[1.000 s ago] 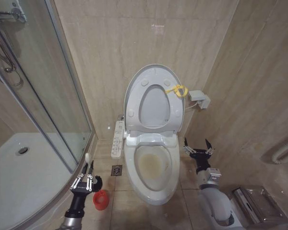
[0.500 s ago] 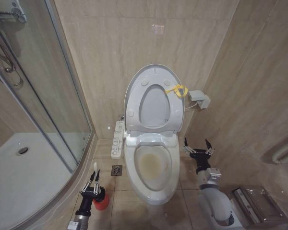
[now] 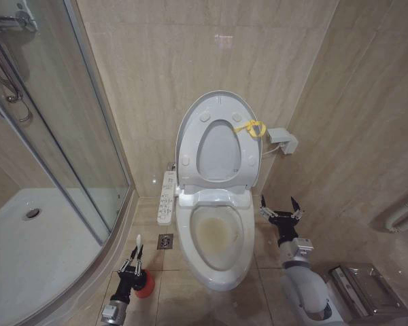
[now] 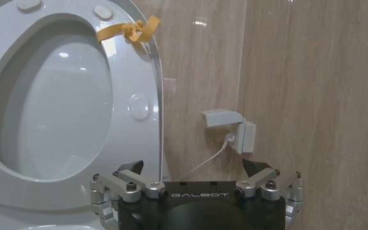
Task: Open the toilet lid, clean the toilet bowl with a toilet brush, close the toilet lid, and flush.
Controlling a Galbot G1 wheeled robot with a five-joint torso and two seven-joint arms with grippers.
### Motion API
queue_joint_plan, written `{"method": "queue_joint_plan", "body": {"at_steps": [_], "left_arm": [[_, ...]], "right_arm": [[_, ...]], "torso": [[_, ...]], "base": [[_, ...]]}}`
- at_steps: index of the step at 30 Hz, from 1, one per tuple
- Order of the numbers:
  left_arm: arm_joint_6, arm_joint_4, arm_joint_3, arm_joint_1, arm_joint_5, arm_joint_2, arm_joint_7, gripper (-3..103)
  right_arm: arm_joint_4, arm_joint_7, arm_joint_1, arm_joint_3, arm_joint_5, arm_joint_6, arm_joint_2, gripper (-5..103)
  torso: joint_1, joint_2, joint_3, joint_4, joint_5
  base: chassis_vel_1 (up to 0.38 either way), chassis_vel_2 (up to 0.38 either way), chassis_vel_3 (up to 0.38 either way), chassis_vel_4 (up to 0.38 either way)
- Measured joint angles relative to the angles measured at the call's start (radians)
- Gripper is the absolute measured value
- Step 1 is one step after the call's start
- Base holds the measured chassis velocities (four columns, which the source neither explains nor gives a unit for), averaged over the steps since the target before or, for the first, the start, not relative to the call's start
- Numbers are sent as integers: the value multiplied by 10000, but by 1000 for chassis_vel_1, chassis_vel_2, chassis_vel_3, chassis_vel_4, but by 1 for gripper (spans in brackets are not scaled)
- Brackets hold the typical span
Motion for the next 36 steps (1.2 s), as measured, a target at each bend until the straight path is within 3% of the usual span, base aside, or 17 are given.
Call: {"method": "queue_joint_plan", "body": {"at_steps": [10,36], "left_arm": [[0,1212,554,-1219,-218,-107,92,15],[-6,2266,610,-1526,-178,-319,295,15]], "right_arm": [[0,0,0,0,0,0,0,100],[0,0,0,0,0,0,0,100]], "torso": [[0,0,0,-1,0],[0,0,-1,0,0]], "base": [[0,0,0,0],[0,0,0,0]]}}
